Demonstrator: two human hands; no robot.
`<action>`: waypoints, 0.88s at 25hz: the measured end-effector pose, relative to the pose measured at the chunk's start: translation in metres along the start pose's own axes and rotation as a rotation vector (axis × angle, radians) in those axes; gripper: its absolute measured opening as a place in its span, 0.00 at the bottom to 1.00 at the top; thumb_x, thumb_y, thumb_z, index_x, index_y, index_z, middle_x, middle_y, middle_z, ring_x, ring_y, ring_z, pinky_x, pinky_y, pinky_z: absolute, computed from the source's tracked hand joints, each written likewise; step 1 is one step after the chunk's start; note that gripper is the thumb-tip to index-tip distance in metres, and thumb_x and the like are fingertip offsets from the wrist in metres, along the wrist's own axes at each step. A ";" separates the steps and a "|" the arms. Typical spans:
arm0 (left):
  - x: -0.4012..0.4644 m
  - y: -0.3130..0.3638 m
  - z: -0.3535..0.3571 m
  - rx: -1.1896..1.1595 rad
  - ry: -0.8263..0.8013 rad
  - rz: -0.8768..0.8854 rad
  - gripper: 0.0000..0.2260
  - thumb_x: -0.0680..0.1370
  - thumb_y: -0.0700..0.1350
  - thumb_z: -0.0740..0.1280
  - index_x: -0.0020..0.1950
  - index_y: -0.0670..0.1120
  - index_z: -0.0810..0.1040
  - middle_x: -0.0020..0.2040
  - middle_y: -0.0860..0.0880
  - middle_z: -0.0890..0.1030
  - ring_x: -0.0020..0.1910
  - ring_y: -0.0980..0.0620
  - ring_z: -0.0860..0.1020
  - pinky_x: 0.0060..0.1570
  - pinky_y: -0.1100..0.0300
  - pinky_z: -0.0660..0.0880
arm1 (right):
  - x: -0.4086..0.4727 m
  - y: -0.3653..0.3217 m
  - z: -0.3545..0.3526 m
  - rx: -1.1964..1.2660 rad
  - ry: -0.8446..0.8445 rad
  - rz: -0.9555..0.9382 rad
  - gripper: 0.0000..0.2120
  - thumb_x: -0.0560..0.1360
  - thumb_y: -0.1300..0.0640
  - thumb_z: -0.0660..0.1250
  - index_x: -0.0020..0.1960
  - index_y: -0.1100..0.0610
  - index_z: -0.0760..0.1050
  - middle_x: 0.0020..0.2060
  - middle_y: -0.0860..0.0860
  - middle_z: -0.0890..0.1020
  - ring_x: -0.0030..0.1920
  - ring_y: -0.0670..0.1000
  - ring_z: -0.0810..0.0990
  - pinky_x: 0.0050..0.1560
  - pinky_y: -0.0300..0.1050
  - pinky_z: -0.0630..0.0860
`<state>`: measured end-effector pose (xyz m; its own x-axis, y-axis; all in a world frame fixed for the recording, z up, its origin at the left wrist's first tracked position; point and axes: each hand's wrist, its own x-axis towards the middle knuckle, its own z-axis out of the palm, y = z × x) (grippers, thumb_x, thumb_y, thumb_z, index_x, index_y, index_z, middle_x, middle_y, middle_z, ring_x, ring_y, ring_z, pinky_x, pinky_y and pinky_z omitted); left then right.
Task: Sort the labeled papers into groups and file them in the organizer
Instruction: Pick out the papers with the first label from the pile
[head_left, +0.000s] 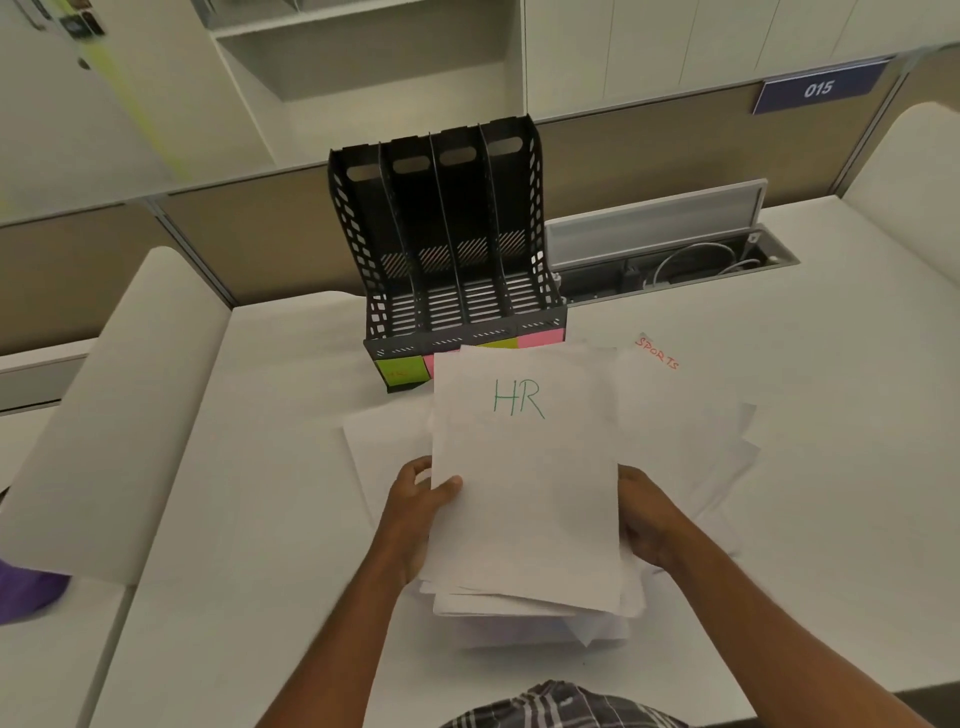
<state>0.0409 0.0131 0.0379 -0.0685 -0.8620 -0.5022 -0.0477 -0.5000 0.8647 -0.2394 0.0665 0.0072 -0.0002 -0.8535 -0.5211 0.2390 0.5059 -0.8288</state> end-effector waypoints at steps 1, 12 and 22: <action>0.001 -0.001 0.001 -0.035 -0.048 -0.012 0.21 0.74 0.44 0.76 0.65 0.48 0.75 0.59 0.46 0.84 0.57 0.44 0.83 0.57 0.48 0.80 | -0.001 -0.003 0.001 -0.024 -0.016 -0.020 0.09 0.73 0.55 0.73 0.52 0.56 0.86 0.50 0.59 0.87 0.47 0.58 0.87 0.42 0.48 0.81; -0.027 0.043 0.048 0.048 0.114 0.415 0.19 0.76 0.40 0.73 0.67 0.49 0.76 0.57 0.49 0.84 0.57 0.49 0.83 0.59 0.46 0.80 | -0.024 -0.085 0.050 -0.150 0.289 -0.604 0.13 0.77 0.49 0.71 0.58 0.54 0.82 0.44 0.48 0.87 0.46 0.51 0.86 0.38 0.35 0.81; -0.026 0.013 0.046 0.056 0.198 0.494 0.31 0.70 0.41 0.79 0.70 0.50 0.72 0.59 0.48 0.82 0.59 0.51 0.81 0.57 0.44 0.81 | -0.019 -0.056 0.046 -0.081 0.187 -0.673 0.14 0.68 0.53 0.79 0.50 0.39 0.84 0.47 0.43 0.88 0.46 0.46 0.86 0.41 0.39 0.82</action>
<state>-0.0041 0.0333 0.0618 0.0929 -0.9955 -0.0194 -0.1110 -0.0297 0.9934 -0.2082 0.0485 0.0731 -0.2920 -0.9521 0.0904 0.0553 -0.1112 -0.9923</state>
